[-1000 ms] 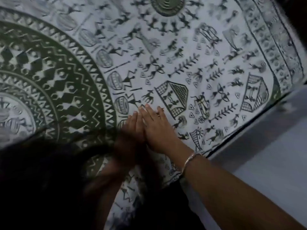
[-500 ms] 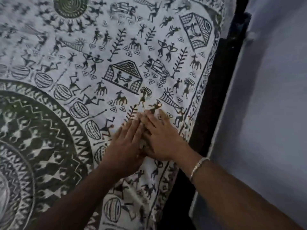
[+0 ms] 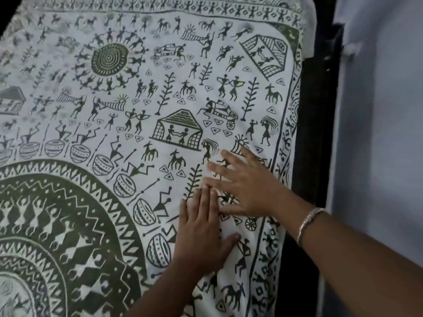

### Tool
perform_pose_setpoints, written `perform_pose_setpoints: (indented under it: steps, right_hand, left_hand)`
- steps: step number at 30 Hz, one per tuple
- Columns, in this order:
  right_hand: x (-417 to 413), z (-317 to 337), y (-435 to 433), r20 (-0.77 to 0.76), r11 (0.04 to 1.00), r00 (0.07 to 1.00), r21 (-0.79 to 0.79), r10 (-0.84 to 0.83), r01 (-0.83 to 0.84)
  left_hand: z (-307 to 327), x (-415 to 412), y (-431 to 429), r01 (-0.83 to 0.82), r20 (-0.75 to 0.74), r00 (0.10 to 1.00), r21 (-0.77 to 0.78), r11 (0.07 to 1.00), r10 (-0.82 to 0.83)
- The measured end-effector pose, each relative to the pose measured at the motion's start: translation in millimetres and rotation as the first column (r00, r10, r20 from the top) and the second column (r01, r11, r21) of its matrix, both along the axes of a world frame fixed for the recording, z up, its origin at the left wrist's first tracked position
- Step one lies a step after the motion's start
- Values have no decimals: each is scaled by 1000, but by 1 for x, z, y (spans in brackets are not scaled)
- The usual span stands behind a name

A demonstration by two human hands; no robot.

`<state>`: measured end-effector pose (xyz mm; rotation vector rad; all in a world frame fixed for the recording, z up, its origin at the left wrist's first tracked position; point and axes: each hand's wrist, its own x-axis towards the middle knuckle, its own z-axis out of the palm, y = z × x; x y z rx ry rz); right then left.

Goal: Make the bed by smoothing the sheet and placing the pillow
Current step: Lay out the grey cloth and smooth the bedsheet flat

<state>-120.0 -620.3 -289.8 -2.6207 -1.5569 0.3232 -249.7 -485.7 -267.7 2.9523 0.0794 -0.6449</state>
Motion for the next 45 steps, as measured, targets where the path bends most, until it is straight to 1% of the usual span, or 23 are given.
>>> perform_pose_setpoints:
  steps: [2, 3, 4, 6, 7, 11, 14, 16, 19, 21, 25, 27, 29, 32, 34, 38, 42, 45]
  right_hand:
    - [19, 7, -8, 52, 998, 998, -34, -42, 44]
    - [25, 10, -9, 56, 996, 996, -50, -75, 78]
    - [30, 10, -9, 71, 993, 993, -54, -97, 101]
    - [35, 10, -8, 100, 989, 987, -63, -126, 132]
    - [36, 11, -7, 108, 988, 985, -60, -132, 139]
    - [42, 0, -12, 98, 997, 992, -16, -73, 75]
    - [61, -4, -18, 87, 997, 994, 43, -67, 64]
    - [79, -5, -21, 95, 993, 990, 67, -107, 101]
    - [103, -2, -18, 64, 967, 970, 112, -236, 228]
    - [118, 0, -18, 51, 952, 954, 106, -295, 288]
    - [154, 0, -33, 106, 979, 974, -12, -200, 203]
    - [168, 1, -36, 118, 981, 974, -15, -192, 195]
    - [180, 3, -34, 115, 968, 961, -5, -250, 252]
    - [202, 8, -31, 122, 908, 901, -4, -416, 419]
    - [222, 12, -31, 110, 892, 888, -26, -446, 451]
    - [263, 13, -40, 59, 915, 917, -60, -395, 399]
    - [302, 18, -47, -17, 877, 877, -25, -481, 480]
    - [327, 25, -45, 4, 848, 848, 17, -529, 529]
  left_hand:
    - [2, 18, -1, 72, -7, 997, 68, 995, -72]
    - [3, 27, 0, 87, -39, 996, 76, 993, -84]
    - [5, 37, 1, 110, -31, 994, 82, 991, -108]
    - [9, 45, 3, 109, 35, 993, 90, 990, -113]
    - [9, 44, 3, 97, 25, 995, 73, 993, -99]
    - [-9, 51, 2, 140, 87, 986, 37, 989, -143]
    - [-10, 68, 1, 152, 80, 985, 18, 988, -153]
    - [-7, 88, 0, 165, 77, 983, 24, 986, -166]
    - [-1, 130, -2, 130, 125, 983, 19, 991, -132]
    - [0, 159, -2, 145, 167, 975, 29, 989, -148]
    - [-3, 197, -5, 224, 66, 972, 53, 973, -227]
    - [-5, 213, -6, 246, 65, 966, 60, 967, -250]
    - [-6, 231, -6, 252, 82, 964, 47, 967, -255]
    - [-4, 264, -5, 242, 120, 962, 42, 969, -245]
    - [-2, 288, -4, 257, 139, 955, 43, 966, -260]
    - [-3, 329, -8, 285, 132, 949, 40, 958, -287]
    - [-1, 373, -19, 259, 138, 955, 44, 965, -262]
    - [6, 409, -25, 255, 164, 951, 62, 965, -262]
